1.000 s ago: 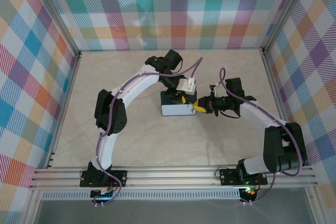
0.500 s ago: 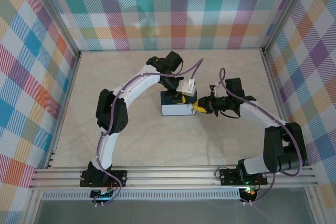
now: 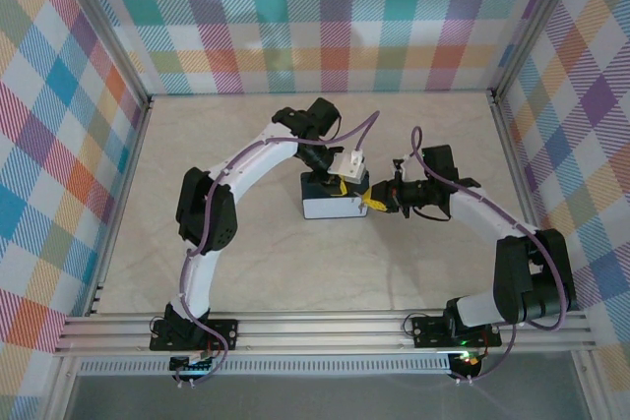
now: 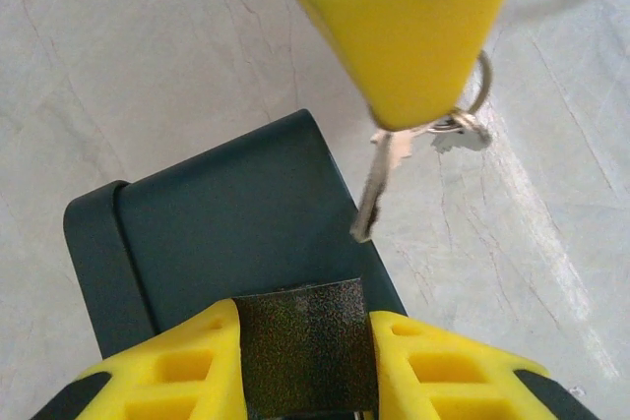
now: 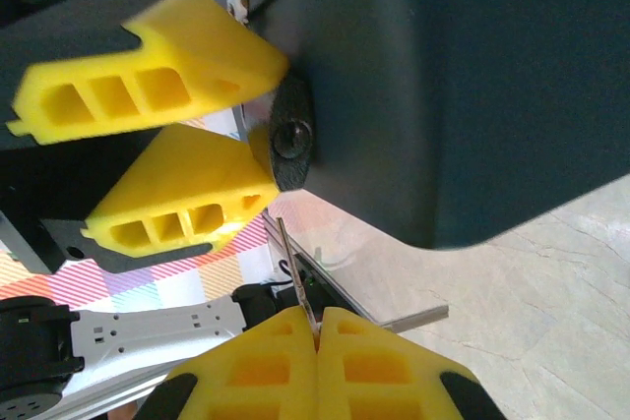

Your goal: Unlock a padlock with a key

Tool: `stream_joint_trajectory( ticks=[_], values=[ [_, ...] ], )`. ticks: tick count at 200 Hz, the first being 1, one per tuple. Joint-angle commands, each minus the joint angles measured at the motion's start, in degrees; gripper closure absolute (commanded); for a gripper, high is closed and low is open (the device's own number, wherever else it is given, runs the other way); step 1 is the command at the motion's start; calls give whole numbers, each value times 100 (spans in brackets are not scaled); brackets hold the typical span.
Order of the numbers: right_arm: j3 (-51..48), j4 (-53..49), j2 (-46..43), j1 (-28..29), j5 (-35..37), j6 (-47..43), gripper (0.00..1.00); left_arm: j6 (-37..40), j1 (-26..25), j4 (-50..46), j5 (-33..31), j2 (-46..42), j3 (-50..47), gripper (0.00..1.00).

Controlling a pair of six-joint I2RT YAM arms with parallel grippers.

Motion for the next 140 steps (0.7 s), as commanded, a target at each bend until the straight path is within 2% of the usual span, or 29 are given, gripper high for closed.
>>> stream_joint_trajectory(
  ticks=[1, 24, 65, 106, 140],
  values=[
    [410, -209, 137, -43, -156, -193, 99, 177, 84, -34, 383, -449, -216, 77],
    [656, -317, 327, -36, -205, -189, 99, 166, 151, 170, 637, -614, -438, 78],
    [945, -775, 583, -41, -402, -328, 99, 104, 221, 526, 715, -759, -806, 79],
    [1175, -1563, 729, -41, -561, -942, 99, -8, 291, 910, 907, -938, -1136, 79],
    [1232, -1435, 782, 16, -776, -1006, 99, -3, 309, 995, 1034, -991, -1211, 79]
  ],
)
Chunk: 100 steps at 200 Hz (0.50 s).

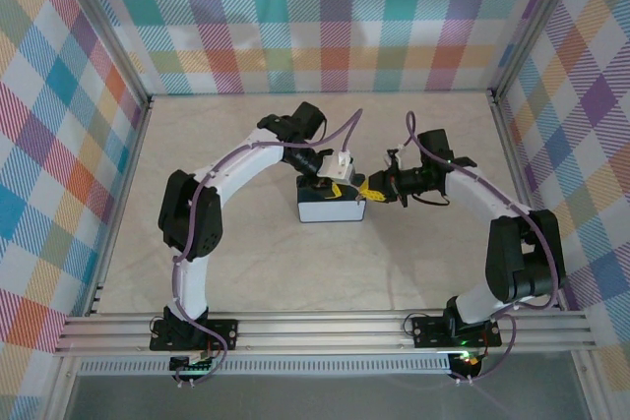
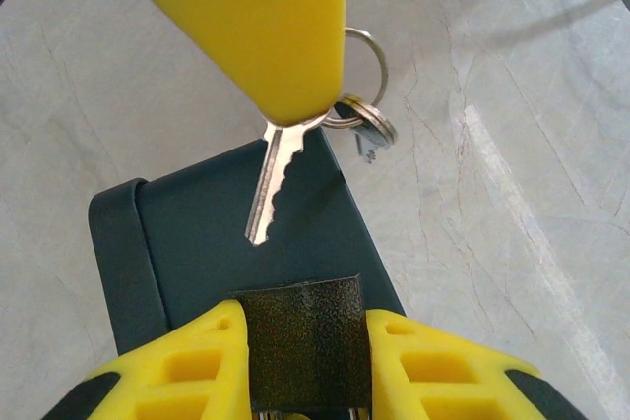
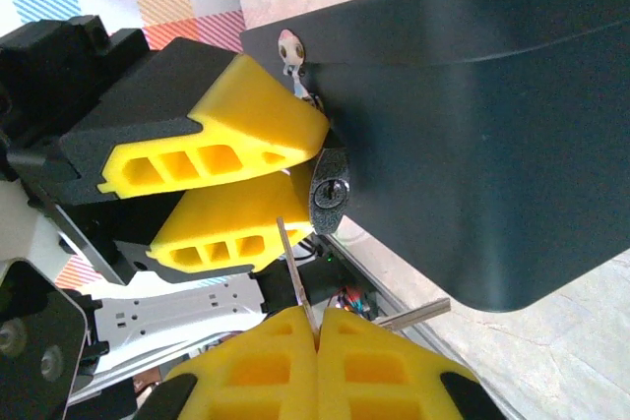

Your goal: Unlock a padlock with a key

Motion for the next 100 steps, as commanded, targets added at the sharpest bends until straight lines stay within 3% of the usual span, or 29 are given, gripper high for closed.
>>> stream_joint_trajectory(
  ticks=[1, 56, 100],
  values=[
    [218, -275, 111, 36, -332, -341, 99, 13, 67, 226, 445, -346, -63, 79],
    [413, -796, 473, 39, -294, -982, 99, -17, 93, 292, 492, -362, -155, 80],
    [370, -629, 653, 29, -343, -960, 99, -2, 102, 242, 466, -329, -156, 79]
  ],
)
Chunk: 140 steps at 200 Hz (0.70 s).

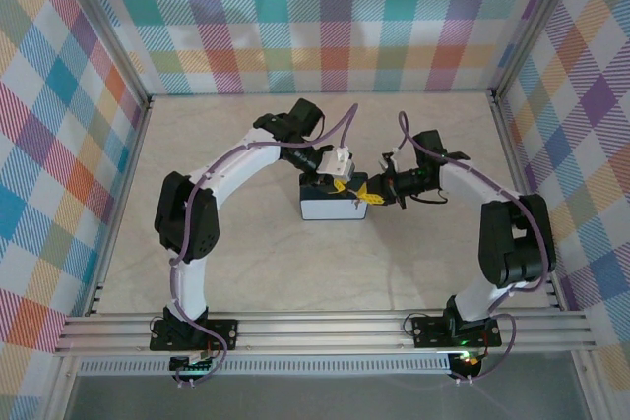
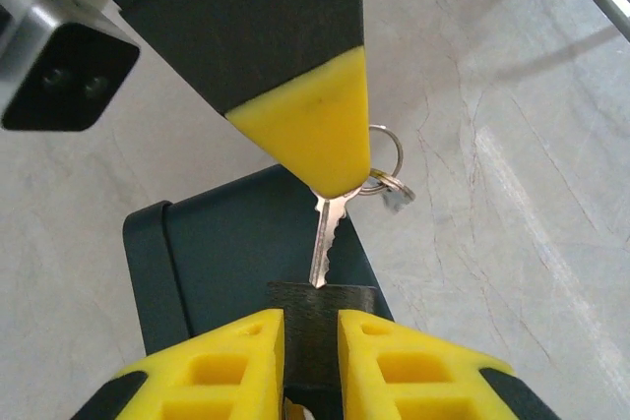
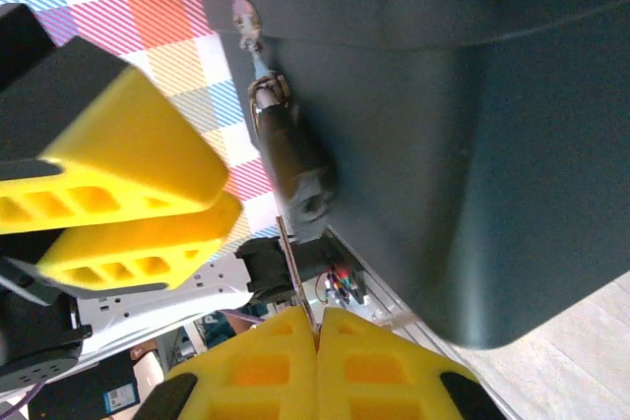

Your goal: Unlock a padlock with a key

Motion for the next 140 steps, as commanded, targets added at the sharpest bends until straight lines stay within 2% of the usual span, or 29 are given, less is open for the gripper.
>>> stream_joint_trajectory(
  ticks=[1, 19, 35, 52, 106, 140],
  values=[
    [90, -41, 41, 25, -176, -171, 99, 17, 65, -11, 210, -184, -95, 79],
    [99, -53, 10, 4, -121, -152, 99, 18, 65, -71, 167, -171, -72, 71],
    [81, -73, -46, -22, -103, -155, 99, 74, 65, -234, 110, -146, 27, 57],
    [83, -189, -88, -39, -94, -210, 99, 197, 65, -498, 23, -113, 155, 48],
    [-251, -52, -376, -37, -98, -23, 99, 624, 12, -1386, -78, 332, 835, 43],
    [-314, -73, -393, -54, 27, -34, 99, 639, -67, -1486, -222, 538, 1008, 42]
  ],
)
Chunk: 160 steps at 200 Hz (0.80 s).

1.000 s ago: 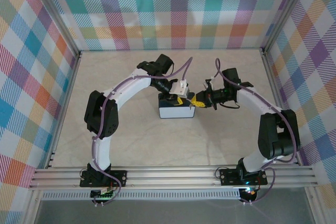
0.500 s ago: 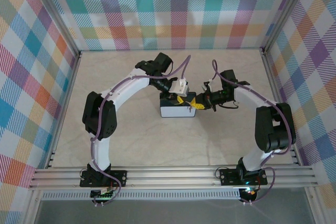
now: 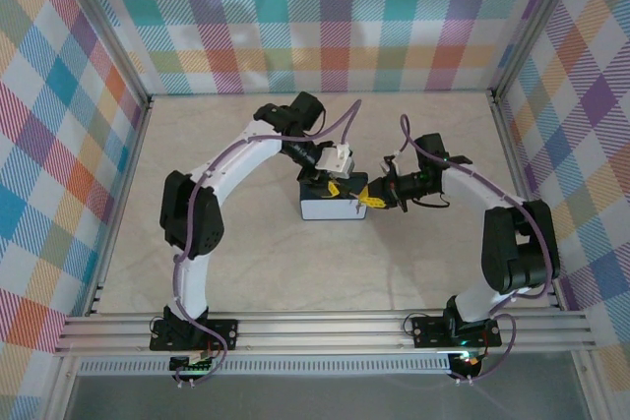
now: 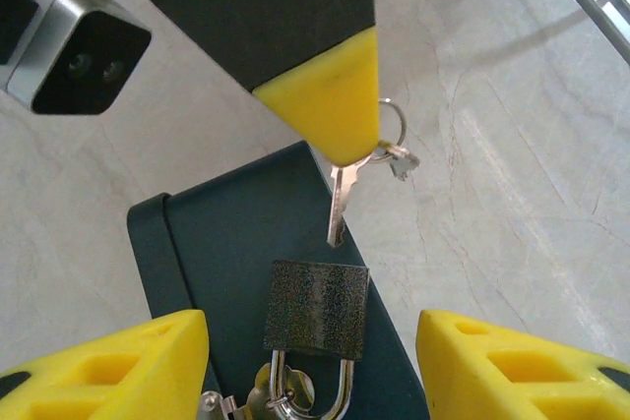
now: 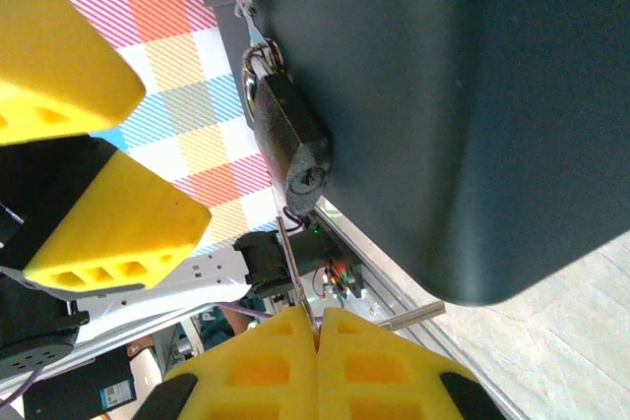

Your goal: Unlock a padlock with a key

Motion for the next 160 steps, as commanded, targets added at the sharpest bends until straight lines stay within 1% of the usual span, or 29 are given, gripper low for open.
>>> stream_joint_trajectory(
  ticks=[1, 31, 62, 108, 160],
  values=[
    [-80, -55, -113, -43, -5, -22, 99, 226, -47, -423, -27, 232, 163, 42],
    [-79, -86, -148, -61, 0, -49, 99, 251, -73, -585, 0, 425, 374, 41],
    [-132, -82, -184, -65, 5, -70, 99, 226, -125, -516, 11, 535, 450, 40],
    [-194, -48, -192, -69, -18, -106, 99, 246, -255, -616, 227, 573, 556, 39],
    [-230, -35, -219, -77, -35, -112, 99, 194, -263, -681, -82, 687, 533, 42]
  ],
)
